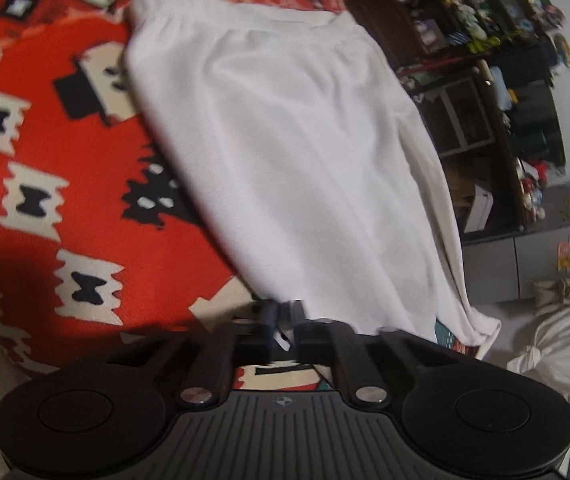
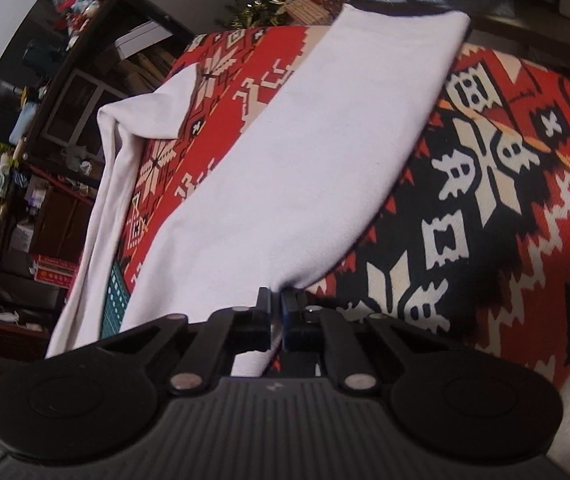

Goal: Fold clothes

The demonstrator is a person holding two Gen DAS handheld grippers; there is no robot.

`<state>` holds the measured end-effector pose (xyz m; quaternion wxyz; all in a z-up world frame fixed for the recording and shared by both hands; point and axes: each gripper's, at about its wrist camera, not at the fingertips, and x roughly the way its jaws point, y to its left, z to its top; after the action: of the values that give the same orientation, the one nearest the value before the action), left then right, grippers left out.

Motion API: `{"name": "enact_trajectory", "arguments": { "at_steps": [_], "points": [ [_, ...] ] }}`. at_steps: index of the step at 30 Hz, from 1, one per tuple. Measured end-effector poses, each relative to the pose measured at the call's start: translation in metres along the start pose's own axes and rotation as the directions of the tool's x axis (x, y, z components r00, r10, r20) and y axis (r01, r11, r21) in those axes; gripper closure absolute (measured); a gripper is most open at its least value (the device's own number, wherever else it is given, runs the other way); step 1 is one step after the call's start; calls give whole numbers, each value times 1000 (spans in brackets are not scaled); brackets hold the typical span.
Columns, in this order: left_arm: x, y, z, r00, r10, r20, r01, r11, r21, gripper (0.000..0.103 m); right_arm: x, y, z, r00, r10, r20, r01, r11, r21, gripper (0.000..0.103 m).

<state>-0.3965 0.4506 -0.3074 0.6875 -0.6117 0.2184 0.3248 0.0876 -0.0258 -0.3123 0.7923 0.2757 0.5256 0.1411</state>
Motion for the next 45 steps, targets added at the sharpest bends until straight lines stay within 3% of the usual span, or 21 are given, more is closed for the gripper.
{"name": "enact_trajectory", "arguments": {
  "at_steps": [6,9,11,14,16,18,19,20,23,27,35,41,45],
  "points": [
    [2,-5,4,1000,16,-9,-16,999,-36,98,-8,-3,-6,1000,-1,13,2,999,-53,100],
    [-1,-8,6,1000,17,-22,-18,997,-78,84,-12,-6,-7,1000,1,13,0,998,-55,101],
    [-5,-12,8,1000,23,-14,-24,996,-87,66,-15,-6,-7,1000,1,16,0,998,-68,101],
    [-8,-24,11,996,84,13,-83,995,-47,57,-19,-6,-7,1000,0,22,2,996,-88,101],
    [-6,-31,14,993,116,18,-116,993,-18,58,-21,-6,-7,1000,-3,28,6,995,-98,101],
    [2,-43,15,983,182,12,-182,981,68,74,-22,-5,-9,999,-11,32,14,993,-117,101],
    [6,-47,14,977,214,8,-214,971,111,91,-22,-4,-9,999,-14,34,18,992,-128,101],
    [8,-49,14,973,231,14,-231,964,135,96,-21,-3,-10,999,-17,36,22,990,-138,101],
    [12,-54,17,963,270,4,-267,947,179,99,-21,-3,-10,999,-17,37,22,989,-147,101],
    [2,-50,18,960,277,-37,-268,950,158,99,-26,-2,-10,999,-16,39,22,985,-170,102],
    [-44,-37,4,976,215,-33,-205,960,191,99,-68,-16,-16,1000,-24,7,25,973,-231,102],
    [-36,-27,1,976,218,-26,-208,956,207,99,-82,-46,-38,995,-97,-37,85,968,-236,102],
    [-35,-33,0,978,210,-12,-200,946,254,96,-89,-57,-47,996,-84,-24,76,968,-240,100]
  ]
}}
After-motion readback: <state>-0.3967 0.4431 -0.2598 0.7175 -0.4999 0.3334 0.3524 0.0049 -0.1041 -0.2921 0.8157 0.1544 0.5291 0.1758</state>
